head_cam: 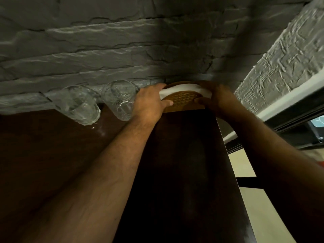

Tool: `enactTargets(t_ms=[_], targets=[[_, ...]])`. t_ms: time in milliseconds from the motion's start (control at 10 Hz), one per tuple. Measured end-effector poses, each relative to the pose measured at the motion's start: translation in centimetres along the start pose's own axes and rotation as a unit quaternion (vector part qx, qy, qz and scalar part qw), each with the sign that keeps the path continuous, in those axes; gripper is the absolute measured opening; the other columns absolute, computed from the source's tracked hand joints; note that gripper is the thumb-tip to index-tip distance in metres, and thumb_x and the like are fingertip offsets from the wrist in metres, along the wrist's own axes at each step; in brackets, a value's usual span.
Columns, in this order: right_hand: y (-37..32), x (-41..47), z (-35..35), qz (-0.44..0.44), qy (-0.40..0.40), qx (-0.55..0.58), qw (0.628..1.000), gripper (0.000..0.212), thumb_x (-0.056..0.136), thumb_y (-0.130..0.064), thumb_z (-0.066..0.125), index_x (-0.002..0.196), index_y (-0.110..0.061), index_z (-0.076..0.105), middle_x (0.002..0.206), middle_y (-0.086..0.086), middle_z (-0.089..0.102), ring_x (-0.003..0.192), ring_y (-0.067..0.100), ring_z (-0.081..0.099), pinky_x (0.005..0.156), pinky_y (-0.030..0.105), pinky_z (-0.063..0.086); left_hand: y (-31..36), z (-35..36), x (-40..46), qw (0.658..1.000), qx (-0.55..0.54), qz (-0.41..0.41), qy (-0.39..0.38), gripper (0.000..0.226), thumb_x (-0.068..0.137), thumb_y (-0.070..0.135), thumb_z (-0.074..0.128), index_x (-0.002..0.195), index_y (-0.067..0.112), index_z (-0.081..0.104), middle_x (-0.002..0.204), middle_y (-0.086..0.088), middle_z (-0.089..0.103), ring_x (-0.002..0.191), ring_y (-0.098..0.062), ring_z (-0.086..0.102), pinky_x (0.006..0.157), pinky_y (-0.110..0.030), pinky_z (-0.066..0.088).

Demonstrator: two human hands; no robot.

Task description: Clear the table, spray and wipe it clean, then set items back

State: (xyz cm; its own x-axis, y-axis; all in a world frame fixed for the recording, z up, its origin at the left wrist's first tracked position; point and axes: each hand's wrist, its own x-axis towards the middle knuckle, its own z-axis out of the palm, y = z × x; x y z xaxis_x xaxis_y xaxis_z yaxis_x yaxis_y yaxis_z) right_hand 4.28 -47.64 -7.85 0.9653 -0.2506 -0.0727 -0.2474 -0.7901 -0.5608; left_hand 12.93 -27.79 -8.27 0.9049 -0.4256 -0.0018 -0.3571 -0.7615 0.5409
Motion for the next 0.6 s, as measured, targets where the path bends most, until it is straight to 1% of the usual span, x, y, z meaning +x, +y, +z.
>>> enactTargets(t_ms=[100, 200, 300, 400, 500, 600], targets=[[0.0, 0.1, 0.0, 0.000, 0.004, -0.012, 1.000, 0.059, 0.088, -0.028, 0.069, 0.142, -0.017, 0.048, 0.137, 0.015, 0.057, 0.124, 0.033, 0.053, 0.099, 0.034, 0.039, 0.0, -0.1, 0.0, 1.000, 0.000, 0.006, 0.000, 0.062, 0.079, 0.040, 0.074, 0.135, 0.026, 0.053, 0.121, -0.001, 0.063, 0.112, -0.019, 0.056, 0.090, -0.030, 0.040], [-0.2, 0.1, 0.0, 0.004, 0.006, -0.016, 1.000, 0.059, 0.088, -0.027, 0.070, 0.142, -0.016, 0.049, 0.137, 0.017, 0.057, 0.124, 0.035, 0.052, 0.100, 0.037, 0.039, 0.3, -0.4, -0.3, 1.000, 0.001, 0.017, 0.001, 0.058, 0.081, 0.039, 0.072, 0.134, 0.024, 0.053, 0.121, -0.001, 0.063, 0.112, -0.018, 0.056, 0.087, -0.026, 0.035], [-0.4, 0.1, -0.1, 0.001, 0.010, -0.014, 1.000, 0.059, 0.087, -0.027, 0.070, 0.141, -0.014, 0.049, 0.137, 0.018, 0.057, 0.125, 0.036, 0.052, 0.101, 0.039, 0.040, 0.6, -0.6, -0.5, 1.000, -0.006, 0.016, -0.001, 0.054, 0.082, 0.037, 0.072, 0.132, 0.023, 0.055, 0.121, -0.002, 0.064, 0.113, -0.018, 0.056, 0.086, -0.026, 0.034], [-0.9, -0.2, -0.3, 0.001, 0.001, -0.036, 0.999, 0.061, 0.088, -0.025, 0.070, 0.143, -0.014, 0.046, 0.138, 0.018, 0.055, 0.124, 0.035, 0.052, 0.100, 0.040, 0.041, 0.9, -0.8, -0.4, 1.000, 0.005, 0.007, -0.008, 0.054, 0.082, 0.037, 0.072, 0.131, 0.023, 0.055, 0.120, -0.002, 0.064, 0.113, -0.020, 0.056, 0.087, -0.028, 0.038], [-1.2, -0.7, -0.3, -0.002, -0.007, -0.046, 0.999, 0.067, 0.087, -0.026, 0.070, 0.146, -0.016, 0.041, 0.139, 0.017, 0.054, 0.124, 0.035, 0.051, 0.100, 0.041, 0.042, 1.0, -0.8, -0.8, 0.999, 0.031, 0.009, -0.011, 0.061, 0.080, 0.037, 0.074, 0.134, 0.021, 0.051, 0.124, -0.002, 0.061, 0.116, -0.021, 0.054, 0.089, -0.030, 0.039], [-1.7, -1.5, -0.2, 0.010, 0.043, -0.057, 0.997, 0.077, 0.083, -0.031, 0.073, 0.149, -0.019, 0.035, 0.145, 0.015, 0.047, 0.132, 0.036, 0.041, 0.105, 0.046, 0.038, 1.4, -0.6, -2.0, 0.999, 0.037, 0.023, 0.026, 0.077, 0.081, 0.036, 0.074, 0.145, 0.017, 0.036, 0.140, -0.006, 0.048, 0.129, -0.023, 0.044, 0.101, -0.035, 0.038]])
